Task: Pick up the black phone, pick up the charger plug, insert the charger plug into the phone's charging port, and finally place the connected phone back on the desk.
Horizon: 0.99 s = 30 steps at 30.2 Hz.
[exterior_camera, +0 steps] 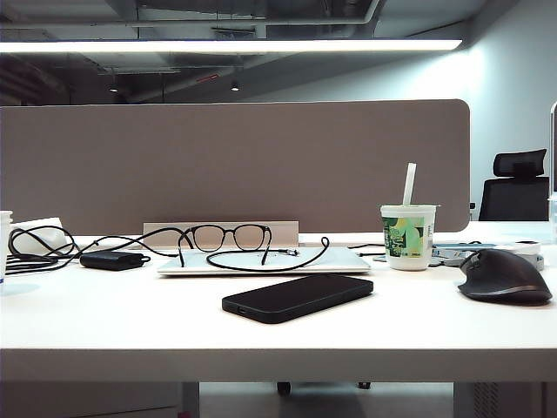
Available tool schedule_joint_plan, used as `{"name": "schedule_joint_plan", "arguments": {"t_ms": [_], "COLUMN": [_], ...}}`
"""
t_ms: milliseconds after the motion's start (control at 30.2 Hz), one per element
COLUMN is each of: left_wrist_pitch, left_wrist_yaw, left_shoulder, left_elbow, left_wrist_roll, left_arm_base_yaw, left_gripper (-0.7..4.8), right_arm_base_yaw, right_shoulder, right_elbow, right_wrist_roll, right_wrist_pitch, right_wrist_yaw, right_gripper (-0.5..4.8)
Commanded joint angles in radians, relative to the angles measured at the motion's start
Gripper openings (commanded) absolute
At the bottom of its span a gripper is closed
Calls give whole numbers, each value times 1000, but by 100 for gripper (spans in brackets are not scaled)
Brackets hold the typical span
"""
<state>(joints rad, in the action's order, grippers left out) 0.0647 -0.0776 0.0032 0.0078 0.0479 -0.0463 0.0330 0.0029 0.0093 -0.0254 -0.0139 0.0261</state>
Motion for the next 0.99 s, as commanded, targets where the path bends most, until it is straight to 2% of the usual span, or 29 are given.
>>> {"name": "schedule_joint_plan", "arguments": {"t_ms": [33, 265, 430, 563, 794, 993], "left_wrist_pitch": [12, 11, 30, 27, -100, -112], "left_wrist_yaw": [-6, -6, -6, -6, -5, -5], "left_shoulder": [0, 0, 0, 0, 9, 92], "left_elbow": [1, 1, 4, 31, 149, 260], "left_wrist_roll": [-3, -3, -30, -87, -90, -105], "left_arm_base_yaw": [-2, -2, -2, -2, -2, -2], "left_gripper": [-6, -6, -6, -6, -6, -6], "right_arm_base_yaw": [-2, -2, -2, -3, -3, -3], "right_shoulder": [0, 0, 0, 0, 21, 157], "right_elbow": [1, 2, 44, 126, 299, 461], "right_wrist_roll": [3, -5, -106, -105, -76, -74], "right_wrist_pitch": [14, 19, 15, 7, -77, -115], "right_wrist_yaw": [-3, -6, -6, -3, 28, 27], "right_gripper": [-6, -6, -6, -6, -6, -6]}}
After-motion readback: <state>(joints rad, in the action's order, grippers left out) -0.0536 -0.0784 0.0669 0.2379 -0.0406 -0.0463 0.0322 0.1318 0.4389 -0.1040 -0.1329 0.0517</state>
